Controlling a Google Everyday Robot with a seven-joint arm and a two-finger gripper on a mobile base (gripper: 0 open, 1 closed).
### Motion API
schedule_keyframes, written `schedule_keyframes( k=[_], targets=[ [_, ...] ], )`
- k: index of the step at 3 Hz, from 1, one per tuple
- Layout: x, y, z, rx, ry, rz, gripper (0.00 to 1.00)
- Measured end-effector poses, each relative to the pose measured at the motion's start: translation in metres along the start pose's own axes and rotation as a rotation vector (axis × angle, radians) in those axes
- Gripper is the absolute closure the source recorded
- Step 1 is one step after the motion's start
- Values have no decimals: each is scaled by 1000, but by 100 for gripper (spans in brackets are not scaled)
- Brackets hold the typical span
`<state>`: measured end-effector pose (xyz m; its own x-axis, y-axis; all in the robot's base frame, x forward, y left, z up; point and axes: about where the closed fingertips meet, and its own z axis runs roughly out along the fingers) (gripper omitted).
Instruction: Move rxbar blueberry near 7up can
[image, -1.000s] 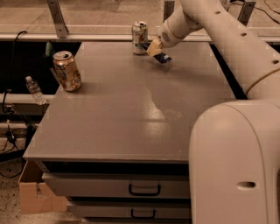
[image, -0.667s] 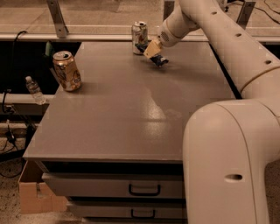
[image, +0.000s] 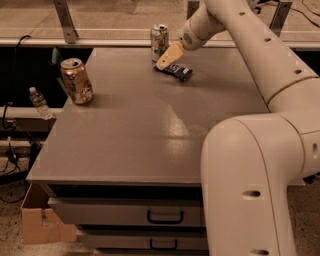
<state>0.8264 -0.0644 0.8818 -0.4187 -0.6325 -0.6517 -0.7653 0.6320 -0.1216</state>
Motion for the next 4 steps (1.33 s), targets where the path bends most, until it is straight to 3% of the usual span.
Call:
schedule_keyframes(
  k=[1,2,3,4],
  targets=[
    [-6,-5,-11,4,-41,11,0],
    [1,-9,-45,2,-129,23,0],
    [33,-2,-93,-16,-221,18,0],
    [74,20,-146,-31,-285,-31,0]
  ],
)
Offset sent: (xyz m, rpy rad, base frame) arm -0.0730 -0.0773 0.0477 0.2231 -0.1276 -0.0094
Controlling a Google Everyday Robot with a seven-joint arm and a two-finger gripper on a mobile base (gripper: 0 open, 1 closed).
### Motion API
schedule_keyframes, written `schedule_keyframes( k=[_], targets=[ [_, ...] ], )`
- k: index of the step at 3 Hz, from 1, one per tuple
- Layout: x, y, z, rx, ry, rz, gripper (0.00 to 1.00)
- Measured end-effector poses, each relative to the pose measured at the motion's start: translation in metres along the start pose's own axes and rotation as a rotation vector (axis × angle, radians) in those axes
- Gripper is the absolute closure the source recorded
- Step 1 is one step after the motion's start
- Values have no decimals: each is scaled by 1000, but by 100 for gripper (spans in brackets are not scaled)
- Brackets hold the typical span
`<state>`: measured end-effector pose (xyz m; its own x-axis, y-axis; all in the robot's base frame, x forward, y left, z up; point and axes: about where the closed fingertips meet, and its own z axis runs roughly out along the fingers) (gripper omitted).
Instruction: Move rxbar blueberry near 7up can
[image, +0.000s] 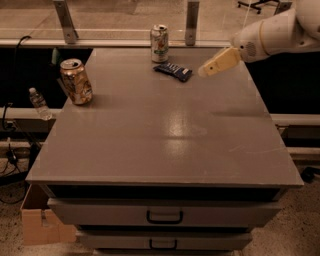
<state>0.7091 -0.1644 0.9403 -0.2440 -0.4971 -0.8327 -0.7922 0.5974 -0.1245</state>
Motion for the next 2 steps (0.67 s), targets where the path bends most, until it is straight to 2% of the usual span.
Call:
schedule_keyframes(
  k=[1,2],
  targets=[
    [27,25,-54,-49,-62,-47,0],
    [39,24,-73,-36,-72,-63,0]
  ],
)
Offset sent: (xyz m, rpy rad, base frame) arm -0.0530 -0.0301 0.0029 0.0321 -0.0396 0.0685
